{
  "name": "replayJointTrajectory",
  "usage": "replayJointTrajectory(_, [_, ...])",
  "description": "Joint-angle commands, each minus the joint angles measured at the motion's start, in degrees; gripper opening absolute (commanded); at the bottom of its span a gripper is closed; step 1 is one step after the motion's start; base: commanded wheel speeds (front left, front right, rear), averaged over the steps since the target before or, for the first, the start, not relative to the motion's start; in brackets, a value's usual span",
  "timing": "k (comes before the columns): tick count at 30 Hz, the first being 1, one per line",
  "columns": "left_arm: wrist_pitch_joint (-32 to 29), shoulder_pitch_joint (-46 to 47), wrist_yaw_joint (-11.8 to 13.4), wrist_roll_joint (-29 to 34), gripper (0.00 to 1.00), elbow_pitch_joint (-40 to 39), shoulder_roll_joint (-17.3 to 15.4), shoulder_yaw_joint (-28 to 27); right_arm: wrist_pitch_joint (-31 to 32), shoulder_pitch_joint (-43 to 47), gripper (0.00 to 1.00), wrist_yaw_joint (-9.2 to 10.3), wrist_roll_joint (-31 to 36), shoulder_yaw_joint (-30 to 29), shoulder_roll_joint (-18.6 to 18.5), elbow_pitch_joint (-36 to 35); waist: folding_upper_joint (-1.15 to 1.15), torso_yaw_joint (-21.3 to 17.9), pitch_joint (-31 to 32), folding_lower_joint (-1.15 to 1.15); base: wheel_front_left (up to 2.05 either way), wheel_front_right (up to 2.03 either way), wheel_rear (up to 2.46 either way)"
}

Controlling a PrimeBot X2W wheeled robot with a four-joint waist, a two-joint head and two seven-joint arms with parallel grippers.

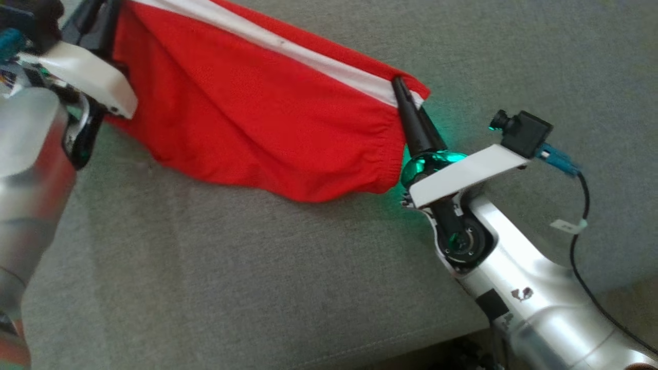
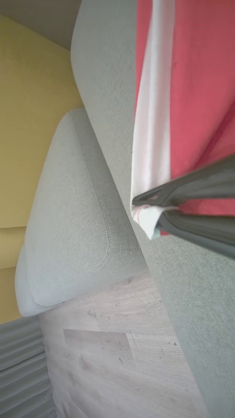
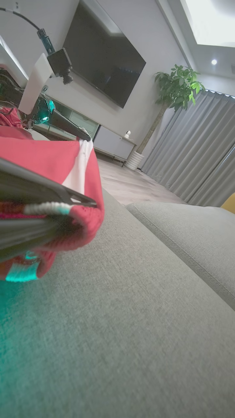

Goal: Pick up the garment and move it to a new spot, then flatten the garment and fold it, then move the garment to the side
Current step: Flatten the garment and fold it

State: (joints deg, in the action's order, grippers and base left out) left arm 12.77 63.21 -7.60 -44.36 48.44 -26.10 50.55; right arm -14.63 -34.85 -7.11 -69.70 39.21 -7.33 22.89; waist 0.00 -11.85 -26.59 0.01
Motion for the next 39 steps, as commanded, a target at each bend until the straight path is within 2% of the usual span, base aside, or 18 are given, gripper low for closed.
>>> replayJointTrajectory(1, [0.64, 3.03, 0.11, 0.04, 0.00, -0.42, -2.73, -1.12, -0.36, -0.54, 0.00, -0.37, 0.53, 0.46, 1.17, -1.47, 0.00, -0.63, -0.51, -0.01, 0.00, 0.00, 0.00])
replayJointTrajectory(6, [1.40, 4.18, 0.11, -1.18, 0.02, 3.25, -1.63, 0.44, -0.36, -1.25, 0.00, -0.37, 2.63, 1.05, 2.61, -0.33, 0.00, -1.06, -0.96, -0.01, 0.00, 0.00, 0.00])
replayJointTrajectory(7, [1.58, 4.17, 0.11, -1.35, 0.40, 3.86, -1.37, 0.60, -0.36, -1.28, 0.27, -0.37, 3.16, 0.88, 2.87, -0.02, 0.00, -1.03, -0.92, -0.01, 0.00, 0.00, 0.00])
replayJointTrajectory(8, [1.74, 4.12, 0.11, -1.40, 0.87, 4.43, -1.07, 0.76, -0.37, -1.25, 0.53, -0.37, 3.84, 0.54, 3.10, 0.37, 0.00, -0.91, -0.86, -0.01, 0.00, 0.00, 0.00])
replayJointTrajectory(9, [1.84, 3.85, 0.11, -1.55, 1.00, 4.97, -0.64, 1.04, -0.37, -1.17, 1.00, -0.37, 4.55, 0.21, 3.30, 0.64, 0.00, -0.72, -0.74, -0.01, 0.00, 0.00, 0.00])
replayJointTrajectory(14, [2.16, 2.71, 0.11, -2.15, 1.00, 6.34, 0.67, 1.67, -0.37, -0.29, 1.00, -0.37, 9.00, -2.15, 3.88, 2.73, 0.00, 0.40, 0.32, -0.01, 0.00, 0.00, 0.00])
replayJointTrajectory(17, [2.20, 1.43, 0.11, -1.69, 1.00, 5.85, 0.83, 0.09, -0.37, 0.62, 1.00, -0.37, 13.29, -4.59, 4.01, 4.05, 0.00, 1.01, 1.26, -0.01, 0.00, 0.00, 0.00])
replayJointTrajectory(21, [2.21, -3.75, 0.31, -0.37, 1.00, 5.49, 1.75, -4.73, -0.37, 3.08, 1.00, -0.37, 20.96, -8.38, 4.13, 6.75, 0.00, 1.77, 3.49, -0.01, 0.00, 0.00, 0.00])
replayJointTrajectory(28, [2.22, -11.35, 1.18, 2.22, 1.00, 3.95, 3.84, -12.50, -0.37, 5.77, 1.00, -0.37, 21.80, -7.24, 4.07, 9.31, 0.00, 2.42, 5.91, -0.01, 0.00, 0.00, 0.00])
replayJointTrajectory(33, [2.22, -15.89, 3.09, 5.67, 1.00, 1.87, 5.36, -18.01, -0.37, 8.42, 1.00, -0.37, 28.80, -11.77, 2.58, 7.27, 0.00, 2.48, 7.27, -0.01, 0.00, 0.00, 0.00])
replayJointTrajectory(39, [2.22, -18.59, 3.12, 8.79, 1.00, 1.88, 6.25, -23.35, -0.37, 13.68, 1.00, -0.37, 35.20, -16.30, 3.48, 4.01, 0.00, 1.46, 7.53, -0.01, 0.00, 0.00, 0.00])
